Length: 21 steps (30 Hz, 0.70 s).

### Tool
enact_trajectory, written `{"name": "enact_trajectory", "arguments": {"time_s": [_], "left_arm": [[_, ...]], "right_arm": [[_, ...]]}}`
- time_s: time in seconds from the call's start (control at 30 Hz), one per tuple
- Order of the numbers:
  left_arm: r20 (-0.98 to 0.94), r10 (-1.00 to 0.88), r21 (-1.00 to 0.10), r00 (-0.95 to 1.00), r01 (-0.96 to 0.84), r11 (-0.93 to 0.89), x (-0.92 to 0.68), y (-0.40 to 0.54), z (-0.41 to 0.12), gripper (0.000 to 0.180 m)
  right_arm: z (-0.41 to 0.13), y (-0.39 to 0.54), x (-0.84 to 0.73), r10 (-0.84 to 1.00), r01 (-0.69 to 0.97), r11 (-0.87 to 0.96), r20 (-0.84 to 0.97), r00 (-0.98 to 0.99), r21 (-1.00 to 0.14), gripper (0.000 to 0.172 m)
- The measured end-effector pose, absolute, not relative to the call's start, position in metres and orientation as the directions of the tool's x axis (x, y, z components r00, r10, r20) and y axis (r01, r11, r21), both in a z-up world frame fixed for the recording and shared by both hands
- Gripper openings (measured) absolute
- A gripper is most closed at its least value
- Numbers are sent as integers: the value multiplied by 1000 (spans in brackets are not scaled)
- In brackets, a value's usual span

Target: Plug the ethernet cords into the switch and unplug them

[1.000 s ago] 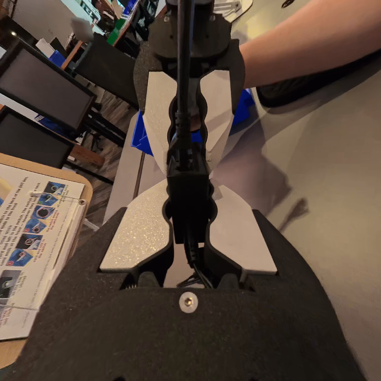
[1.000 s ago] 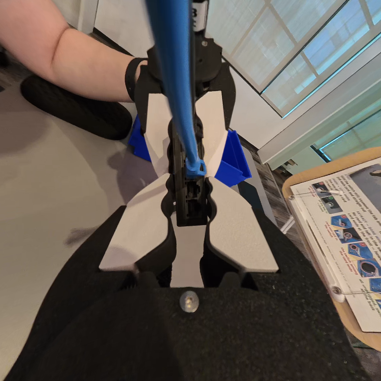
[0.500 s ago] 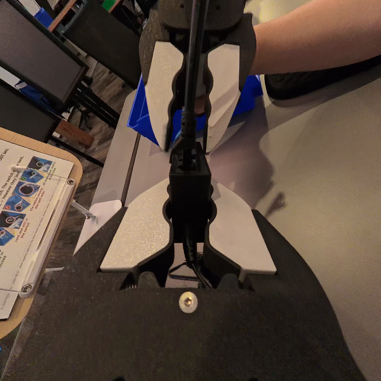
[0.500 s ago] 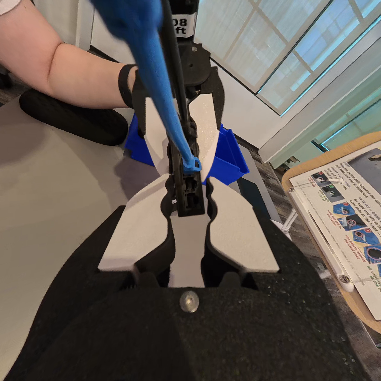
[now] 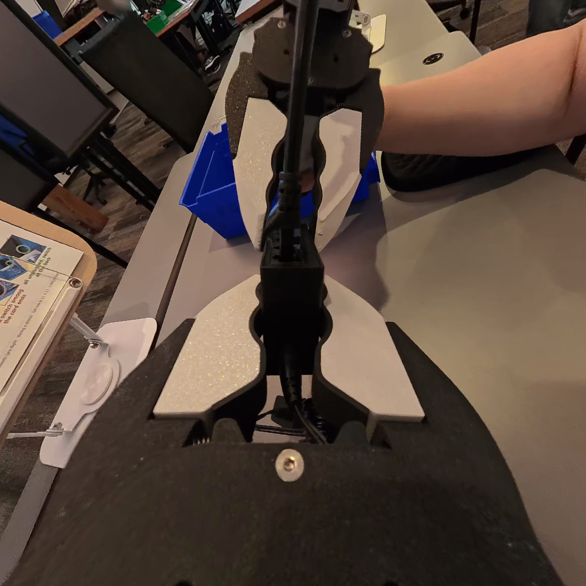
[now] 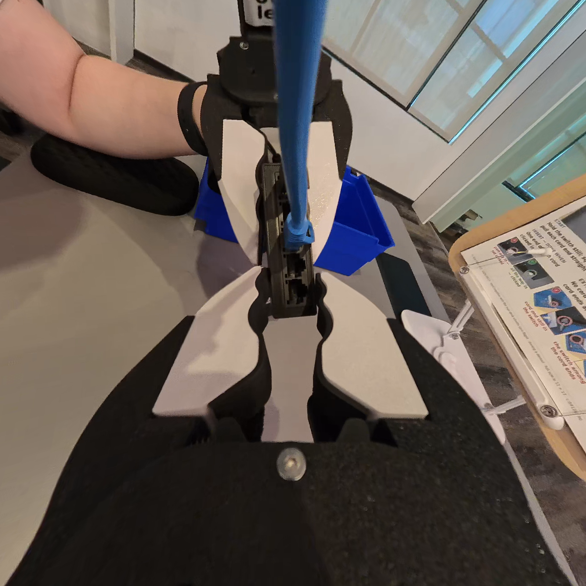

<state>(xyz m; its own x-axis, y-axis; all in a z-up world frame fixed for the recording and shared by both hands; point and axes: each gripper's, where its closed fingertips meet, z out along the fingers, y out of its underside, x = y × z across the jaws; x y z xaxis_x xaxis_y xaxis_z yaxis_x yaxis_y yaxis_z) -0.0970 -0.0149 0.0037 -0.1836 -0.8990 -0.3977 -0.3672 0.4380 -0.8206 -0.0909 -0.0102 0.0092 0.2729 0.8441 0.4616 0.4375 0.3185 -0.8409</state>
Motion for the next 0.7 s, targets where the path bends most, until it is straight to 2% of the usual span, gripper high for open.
{"name": "enact_trajectory", "arguments": {"time_s": [0.17,0.33,0.47,0.7], "left_arm": [[-418,-891,-824,-178,-340,454,-97,-15,7,29],[-432,-884,-782,-180,-415,466,-99,-11,-1,28],[-463,-868,-774,-182,-394,495,-99,-13,3,28],[-609,-766,-711,-207,-285,643,-104,-22,15,29]], "right_arm": [[6,-10,-93,847,438,316,459,270,-842,26],[0,-7,-94,846,459,307,460,270,-834,26],[4,-8,-94,834,450,331,480,271,-830,26],[18,-17,-99,722,520,466,647,244,-716,26]]}}
